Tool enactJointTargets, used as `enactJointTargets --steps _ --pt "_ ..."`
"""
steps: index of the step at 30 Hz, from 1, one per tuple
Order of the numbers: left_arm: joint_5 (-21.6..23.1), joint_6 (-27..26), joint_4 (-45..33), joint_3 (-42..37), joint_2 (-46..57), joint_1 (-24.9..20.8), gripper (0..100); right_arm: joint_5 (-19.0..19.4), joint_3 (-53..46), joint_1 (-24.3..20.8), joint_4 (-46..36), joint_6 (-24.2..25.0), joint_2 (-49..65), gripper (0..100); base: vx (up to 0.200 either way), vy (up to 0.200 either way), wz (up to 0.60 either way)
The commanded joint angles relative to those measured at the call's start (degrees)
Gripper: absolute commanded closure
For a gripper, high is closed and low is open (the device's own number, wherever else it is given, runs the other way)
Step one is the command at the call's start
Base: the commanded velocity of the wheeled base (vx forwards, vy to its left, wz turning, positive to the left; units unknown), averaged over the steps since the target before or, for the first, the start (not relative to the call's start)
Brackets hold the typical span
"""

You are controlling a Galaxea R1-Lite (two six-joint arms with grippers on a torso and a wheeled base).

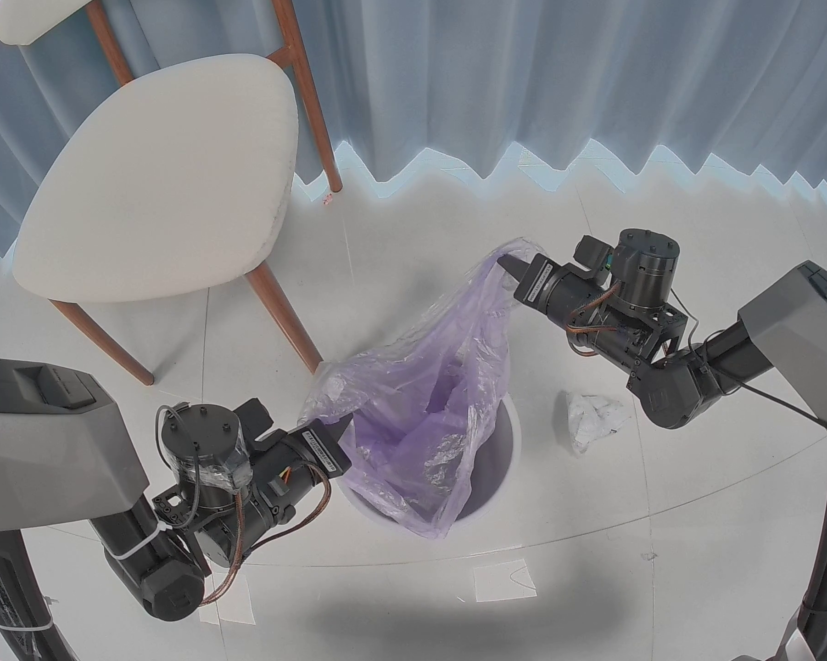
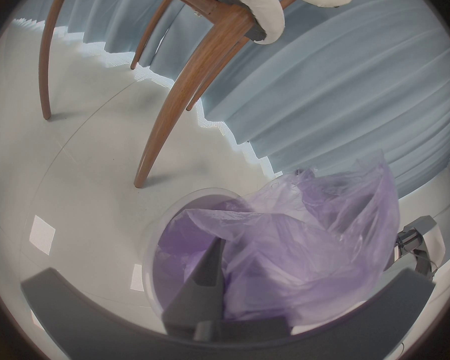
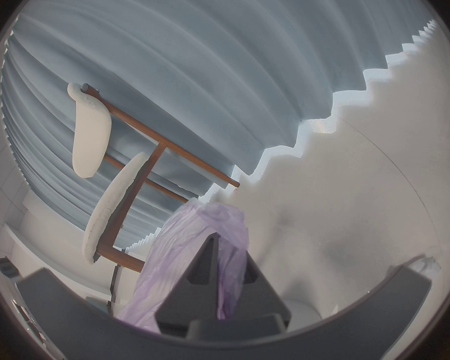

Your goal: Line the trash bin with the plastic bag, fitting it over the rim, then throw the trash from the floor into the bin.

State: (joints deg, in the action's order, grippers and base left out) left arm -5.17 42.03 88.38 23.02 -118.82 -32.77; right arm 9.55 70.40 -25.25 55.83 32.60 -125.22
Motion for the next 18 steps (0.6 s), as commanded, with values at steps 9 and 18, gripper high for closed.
enactJointTargets --steps 9,18 --pt "0.2 0.9 0.0 0.9 -1.4 0.6 100 -0.2 6.3 0.1 0.5 0.1 -3.7 100 0.0 0.0 0.0" --pt "0.2 1.0 0.0 1.4 -1.4 1.4 100 -0.2 8.6 0.4 1.5 0.4 -4.9 100 0.0 0.0 0.0"
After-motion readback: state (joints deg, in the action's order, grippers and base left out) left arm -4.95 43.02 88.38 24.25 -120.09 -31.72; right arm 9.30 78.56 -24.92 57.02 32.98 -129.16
